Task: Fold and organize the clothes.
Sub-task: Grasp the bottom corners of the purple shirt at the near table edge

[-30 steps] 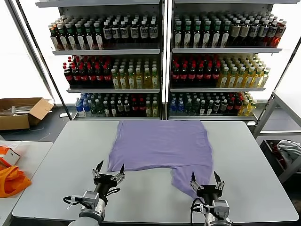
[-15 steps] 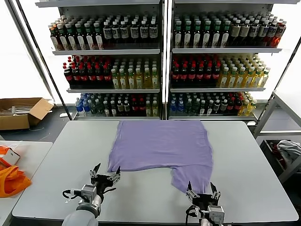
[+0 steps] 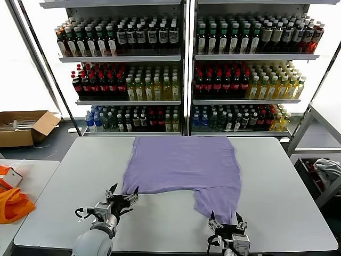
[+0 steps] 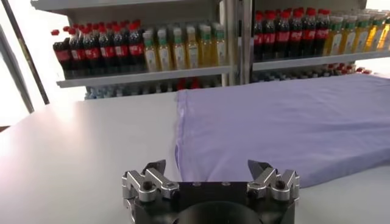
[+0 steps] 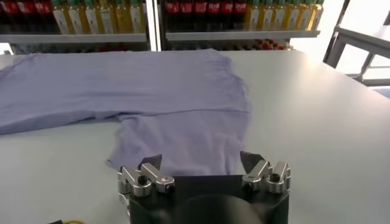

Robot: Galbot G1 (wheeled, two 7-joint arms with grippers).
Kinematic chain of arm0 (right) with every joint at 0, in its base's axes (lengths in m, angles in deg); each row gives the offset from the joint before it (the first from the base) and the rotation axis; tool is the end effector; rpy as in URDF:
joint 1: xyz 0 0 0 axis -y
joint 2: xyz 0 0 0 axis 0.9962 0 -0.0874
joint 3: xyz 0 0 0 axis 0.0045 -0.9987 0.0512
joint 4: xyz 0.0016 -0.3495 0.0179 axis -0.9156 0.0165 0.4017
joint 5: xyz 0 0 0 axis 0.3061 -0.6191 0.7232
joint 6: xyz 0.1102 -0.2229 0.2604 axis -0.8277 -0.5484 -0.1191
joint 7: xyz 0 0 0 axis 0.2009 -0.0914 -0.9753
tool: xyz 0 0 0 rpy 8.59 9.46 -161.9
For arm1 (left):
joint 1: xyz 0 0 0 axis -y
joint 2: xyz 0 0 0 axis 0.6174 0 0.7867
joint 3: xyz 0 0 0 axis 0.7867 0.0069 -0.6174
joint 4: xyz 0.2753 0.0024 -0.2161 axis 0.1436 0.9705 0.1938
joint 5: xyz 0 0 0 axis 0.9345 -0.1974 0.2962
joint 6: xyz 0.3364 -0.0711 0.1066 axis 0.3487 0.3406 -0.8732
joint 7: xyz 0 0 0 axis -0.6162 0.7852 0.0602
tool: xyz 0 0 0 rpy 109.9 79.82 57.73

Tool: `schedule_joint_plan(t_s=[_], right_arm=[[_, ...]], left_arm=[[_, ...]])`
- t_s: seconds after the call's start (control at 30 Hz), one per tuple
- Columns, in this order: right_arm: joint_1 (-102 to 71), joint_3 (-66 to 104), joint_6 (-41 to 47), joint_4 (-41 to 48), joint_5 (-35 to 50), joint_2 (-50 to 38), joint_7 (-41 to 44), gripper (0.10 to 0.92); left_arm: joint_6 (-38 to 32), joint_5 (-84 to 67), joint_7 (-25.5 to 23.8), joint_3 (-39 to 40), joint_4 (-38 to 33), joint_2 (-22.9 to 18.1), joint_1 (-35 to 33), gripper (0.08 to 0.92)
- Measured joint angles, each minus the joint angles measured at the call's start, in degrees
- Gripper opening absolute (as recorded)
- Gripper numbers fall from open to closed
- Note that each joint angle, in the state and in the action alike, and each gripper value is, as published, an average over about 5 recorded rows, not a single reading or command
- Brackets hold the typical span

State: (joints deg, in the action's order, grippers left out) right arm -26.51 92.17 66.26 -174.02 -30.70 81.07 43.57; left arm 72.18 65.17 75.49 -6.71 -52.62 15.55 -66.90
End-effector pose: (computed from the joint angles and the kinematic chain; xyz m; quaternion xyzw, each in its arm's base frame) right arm 0.1586 0.0526 -0.2818 -0.0569 -0.9608 0.0030 0.2713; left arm 0.2649 0.0224 -0.3140 -0.0575 -0.9747 -0.0372 0.2127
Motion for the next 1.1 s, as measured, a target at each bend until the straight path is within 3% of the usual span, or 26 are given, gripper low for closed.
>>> schedule_joint_plan(t_s=[0.7, 0.87, 1.1], right_arm=[[-0.51, -0.17, -0.41, 1.79, 0.06, 0.63, -0.04, 0.823], [-0.73, -0.28, -0.63, 1.85, 0.08, 0.45, 0.53, 0.768], [-0.85, -0.53, -1.1, 1.96, 0.11, 0.24, 0.87, 0.569]], left_arm=[[0.34, -1.32, 0.06, 0.56, 1.89, -0.04, 0.12, 0.817], [0.34, -1.49, -0.05, 0.23, 2.21, 0.15, -0.03, 0.72], [0.47, -1.6, -0.4, 0.62, 1.75, 0.08, -0.44, 0.52]])
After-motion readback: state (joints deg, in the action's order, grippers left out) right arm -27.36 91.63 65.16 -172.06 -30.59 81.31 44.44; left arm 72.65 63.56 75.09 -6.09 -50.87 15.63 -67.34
